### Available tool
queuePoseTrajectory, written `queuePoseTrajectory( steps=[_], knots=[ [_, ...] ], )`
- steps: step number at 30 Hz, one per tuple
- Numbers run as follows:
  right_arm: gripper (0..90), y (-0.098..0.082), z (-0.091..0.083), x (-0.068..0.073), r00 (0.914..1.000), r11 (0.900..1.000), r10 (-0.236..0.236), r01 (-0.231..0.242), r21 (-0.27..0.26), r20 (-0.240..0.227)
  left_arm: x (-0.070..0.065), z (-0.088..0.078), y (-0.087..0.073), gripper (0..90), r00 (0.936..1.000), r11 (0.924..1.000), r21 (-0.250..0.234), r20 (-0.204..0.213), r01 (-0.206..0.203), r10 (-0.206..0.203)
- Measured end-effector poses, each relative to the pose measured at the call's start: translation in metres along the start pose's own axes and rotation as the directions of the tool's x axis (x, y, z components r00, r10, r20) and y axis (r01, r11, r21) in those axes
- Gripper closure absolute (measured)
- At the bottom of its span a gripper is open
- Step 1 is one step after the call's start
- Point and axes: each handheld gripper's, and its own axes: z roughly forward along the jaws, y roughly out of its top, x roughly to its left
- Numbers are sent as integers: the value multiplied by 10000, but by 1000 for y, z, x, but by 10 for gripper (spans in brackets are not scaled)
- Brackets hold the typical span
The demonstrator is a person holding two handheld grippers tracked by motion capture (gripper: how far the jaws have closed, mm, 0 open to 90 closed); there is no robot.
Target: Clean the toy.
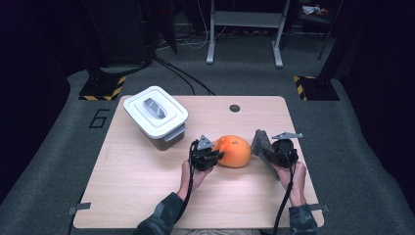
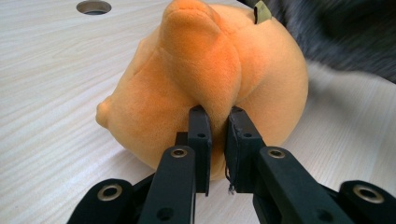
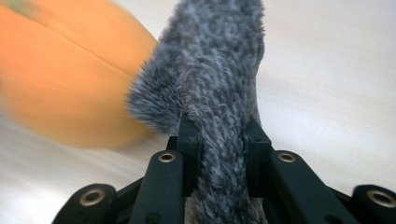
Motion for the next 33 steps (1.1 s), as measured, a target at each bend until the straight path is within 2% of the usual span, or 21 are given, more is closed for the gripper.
queuePoseTrajectory(
  steps=[2,4,6,8,10,11,13,15,16,17,18,19,21,27,29,32,33],
  knots=[
    [744,12,-14,12,9987,9985,-408,397,-370,-301,-1,0,0,811,10000,10000,20,-29,-30,30],
    [743,19,-16,23,9955,9970,-648,617,-465,-694,-1,1,0,808,10000,10000,38,22,-58,58],
    [743,21,-5,32,9920,9956,-904,880,-312,-882,-1,1,0,797,10000,9999,79,62,-77,77],
    [743,19,11,37,9926,9955,-933,943,87,-774,0,1,0,771,9998,9998,84,140,-157,156],
    [743,15,23,36,9931,9967,-752,775,226,-897,1,2,-1,714,9994,9997,30,240,-240,239],
    [744,14,26,34,9927,9973,-706,724,149,-978,2,1,-1,678,9988,9990,13,211,-448,448],
    [743,14,27,30,9931,9989,-438,456,141,-1088,2,-1,-1,582,9980,9982,-116,216,-593,595],
    [743,14,27,29,9938,9985,-506,522,136,-991,0,-3,-2,483,9963,9963,-24,-108,-854,853],
    [743,14,26,29,9941,9985,-520,535,127,-948,-1,-2,-4,445,9956,9956,-94,-114,-928,927],
    [743,14,26,30,9945,9985,-515,530,142,-909,-1,-2,-5,439,9951,9951,-92,80,-980,981],
    [743,15,26,30,9948,9985,-509,525,150,-882,-2,0,-7,438,9942,9942,-33,-45,-1077,1077],
    [743,15,26,30,9950,9983,-542,556,149,-845,-2,2,-8,446,9917,9918,34,-151,-1278,1278],
    [742,16,27,32,9950,9981,-583,597,154,-809,-1,6,-10,506,9898,9897,-139,-79,-1427,1426],
    [742,17,28,30,9955,9981,-604,612,78,-731,-1,11,-10,743,9904,9903,-205,-124,-1376,1374],
    [743,17,27,29,9961,9985,-552,553,-5,-694,0,10,-8,774,9918,9914,-305,-54,-1276,1275],
    [743,18,21,27,9968,9990,-432,422,-167,-679,2,7,-6,790,9963,9955,-490,235,-810,823],
    [743,19,18,26,9960,9980,-574,555,-289,-680,2,6,-5,800,9970,9962,-534,323,-682,700]
  ],
)
